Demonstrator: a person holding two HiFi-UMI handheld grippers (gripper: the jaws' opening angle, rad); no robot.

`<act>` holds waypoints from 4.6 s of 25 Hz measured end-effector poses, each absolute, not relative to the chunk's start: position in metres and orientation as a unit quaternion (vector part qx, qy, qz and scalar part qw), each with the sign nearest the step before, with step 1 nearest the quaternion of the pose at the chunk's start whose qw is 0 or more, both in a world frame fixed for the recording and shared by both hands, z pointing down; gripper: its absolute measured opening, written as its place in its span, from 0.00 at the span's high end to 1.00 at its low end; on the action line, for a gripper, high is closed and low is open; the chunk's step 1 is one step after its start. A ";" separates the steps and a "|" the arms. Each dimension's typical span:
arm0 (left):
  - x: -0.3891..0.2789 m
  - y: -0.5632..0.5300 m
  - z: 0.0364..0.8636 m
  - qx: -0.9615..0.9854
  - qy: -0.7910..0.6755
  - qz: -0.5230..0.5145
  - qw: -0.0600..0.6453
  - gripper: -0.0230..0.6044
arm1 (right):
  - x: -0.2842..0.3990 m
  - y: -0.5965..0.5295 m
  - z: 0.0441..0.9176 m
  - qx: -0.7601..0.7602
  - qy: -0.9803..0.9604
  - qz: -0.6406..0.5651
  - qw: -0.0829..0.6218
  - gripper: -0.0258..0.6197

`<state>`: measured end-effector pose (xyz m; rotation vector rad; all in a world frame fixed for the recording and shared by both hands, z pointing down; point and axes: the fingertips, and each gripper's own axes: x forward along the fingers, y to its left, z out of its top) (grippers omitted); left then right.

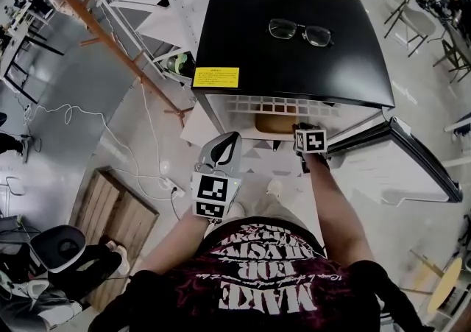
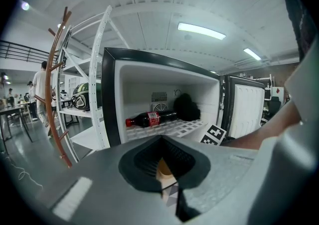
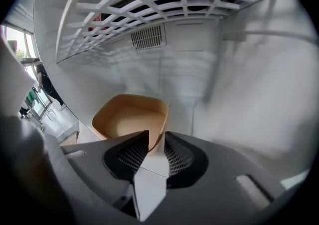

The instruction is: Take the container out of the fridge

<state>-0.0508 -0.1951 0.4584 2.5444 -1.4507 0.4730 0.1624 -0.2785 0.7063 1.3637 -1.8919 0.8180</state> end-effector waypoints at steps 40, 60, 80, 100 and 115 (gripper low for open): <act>-0.034 -0.181 0.462 0.864 -0.465 0.170 0.093 0.96 | 0.184 -0.243 0.694 0.571 -0.681 0.405 0.214 0.89; -0.033 -0.180 0.457 0.866 -0.462 0.165 0.091 0.96 | 0.185 -0.242 0.685 0.576 -0.683 0.401 0.202 0.89; -0.034 -0.178 0.464 0.867 -0.456 0.167 0.110 0.96 | 0.182 -0.233 0.658 0.573 -0.697 0.393 0.177 0.89; -0.028 -0.157 0.484 0.873 -0.425 0.186 0.151 0.84 | 0.150 -0.182 0.586 0.555 -0.728 0.391 0.093 0.89; -0.022 -0.143 0.476 0.882 -0.409 0.175 0.153 0.76 | 0.144 -0.167 0.530 0.566 -0.740 0.359 0.049 0.89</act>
